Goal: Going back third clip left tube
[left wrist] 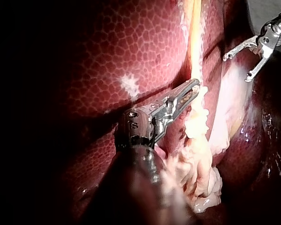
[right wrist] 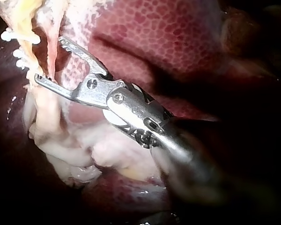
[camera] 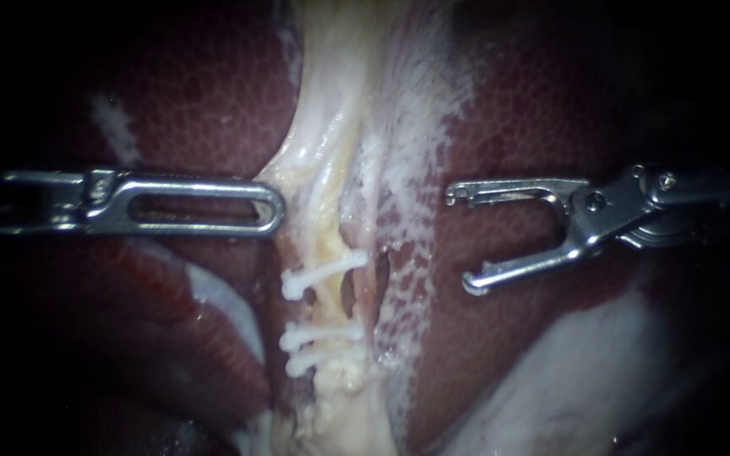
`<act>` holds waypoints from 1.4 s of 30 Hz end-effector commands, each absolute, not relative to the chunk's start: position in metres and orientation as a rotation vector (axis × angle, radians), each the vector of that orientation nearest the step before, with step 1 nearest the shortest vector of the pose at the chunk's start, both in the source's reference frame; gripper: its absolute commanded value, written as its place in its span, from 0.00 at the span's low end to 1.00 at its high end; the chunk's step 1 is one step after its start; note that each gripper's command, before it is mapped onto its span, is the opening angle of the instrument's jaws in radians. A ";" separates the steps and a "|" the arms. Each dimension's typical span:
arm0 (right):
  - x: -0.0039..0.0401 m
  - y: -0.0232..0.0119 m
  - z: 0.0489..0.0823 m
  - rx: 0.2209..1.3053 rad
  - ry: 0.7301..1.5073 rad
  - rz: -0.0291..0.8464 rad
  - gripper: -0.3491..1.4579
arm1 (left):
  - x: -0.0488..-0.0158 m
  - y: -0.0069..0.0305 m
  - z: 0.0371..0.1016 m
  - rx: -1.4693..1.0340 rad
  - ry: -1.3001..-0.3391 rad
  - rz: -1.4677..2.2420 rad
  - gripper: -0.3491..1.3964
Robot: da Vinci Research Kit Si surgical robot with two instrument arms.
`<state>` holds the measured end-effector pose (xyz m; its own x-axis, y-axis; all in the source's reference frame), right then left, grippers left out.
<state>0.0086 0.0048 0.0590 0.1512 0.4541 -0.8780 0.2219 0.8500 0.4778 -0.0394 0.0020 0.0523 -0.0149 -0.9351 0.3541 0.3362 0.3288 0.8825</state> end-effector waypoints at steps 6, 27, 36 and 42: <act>0.0087 0.0044 0.0584 0.588 1.436 0.173 0.52 | -0.0395 0.0020 0.0524 0.672 -1.161 -1.139 0.00; 0.0083 0.0041 0.0581 0.590 1.434 0.170 0.52 | -0.0418 0.0019 0.0567 0.650 -1.141 -1.128 0.00; 0.0082 0.0041 0.0580 0.591 1.434 0.170 0.52 | -0.0429 0.0018 0.0577 0.654 -1.133 -1.120 0.00; 0.0082 0.0040 0.0580 0.591 1.434 0.170 0.52 | -0.0429 0.0018 0.0578 0.657 -1.132 -1.125 0.00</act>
